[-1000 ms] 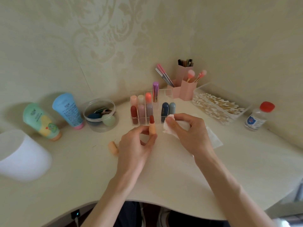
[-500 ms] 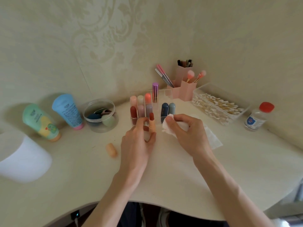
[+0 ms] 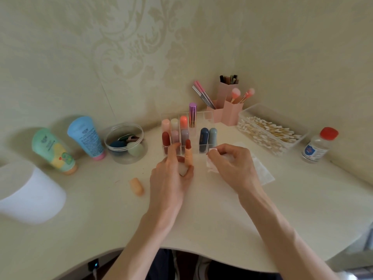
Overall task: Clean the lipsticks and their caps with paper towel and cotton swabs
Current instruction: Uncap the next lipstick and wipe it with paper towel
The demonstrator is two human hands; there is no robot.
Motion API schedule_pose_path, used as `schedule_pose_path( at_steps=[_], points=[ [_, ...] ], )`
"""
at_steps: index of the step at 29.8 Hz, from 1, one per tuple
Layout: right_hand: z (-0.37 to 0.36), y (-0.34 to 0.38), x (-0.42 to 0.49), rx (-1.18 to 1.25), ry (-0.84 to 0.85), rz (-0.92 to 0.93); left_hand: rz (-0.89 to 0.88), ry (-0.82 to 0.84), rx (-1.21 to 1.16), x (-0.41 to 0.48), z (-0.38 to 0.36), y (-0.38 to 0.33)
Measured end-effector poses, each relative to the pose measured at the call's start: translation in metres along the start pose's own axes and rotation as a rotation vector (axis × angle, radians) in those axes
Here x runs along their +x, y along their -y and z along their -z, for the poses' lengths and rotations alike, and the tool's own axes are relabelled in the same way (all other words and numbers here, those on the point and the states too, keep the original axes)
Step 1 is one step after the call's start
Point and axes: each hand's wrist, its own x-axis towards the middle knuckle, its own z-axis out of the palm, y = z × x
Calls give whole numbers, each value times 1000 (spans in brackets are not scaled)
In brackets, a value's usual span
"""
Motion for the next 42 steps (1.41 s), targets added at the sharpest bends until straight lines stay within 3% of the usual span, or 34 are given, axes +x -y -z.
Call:
schedule_pose_path(
  at_steps=[9, 16, 23, 27, 30, 32, 38, 42],
  points=[
    [-1, 10, -8, 135, 195, 63, -19, -113, 37, -18, 20, 13],
    [-6, 4, -15, 32, 491, 264, -98, -356, 206, -41, 73, 43],
    [-16, -1, -19, -8, 541, 337, 52, -154, 319, -48, 81, 64],
    [-16, -5, -19, -83, 554, 378, 56, -86, 108, -42, 81, 68],
    [-18, -4, -21, -107, 530, 388, 219, 23, -441, -36, 88, 62],
    [-18, -2, -21, -66, 484, 363, 270, 94, -659, -33, 94, 56],
    [-27, 0, -32, -34, 225, 445, 244, 251, -803, -33, 102, 49],
    [-31, -5, -38, -19, 63, 612, 205, 320, -785, -35, 98, 50]
  ],
)
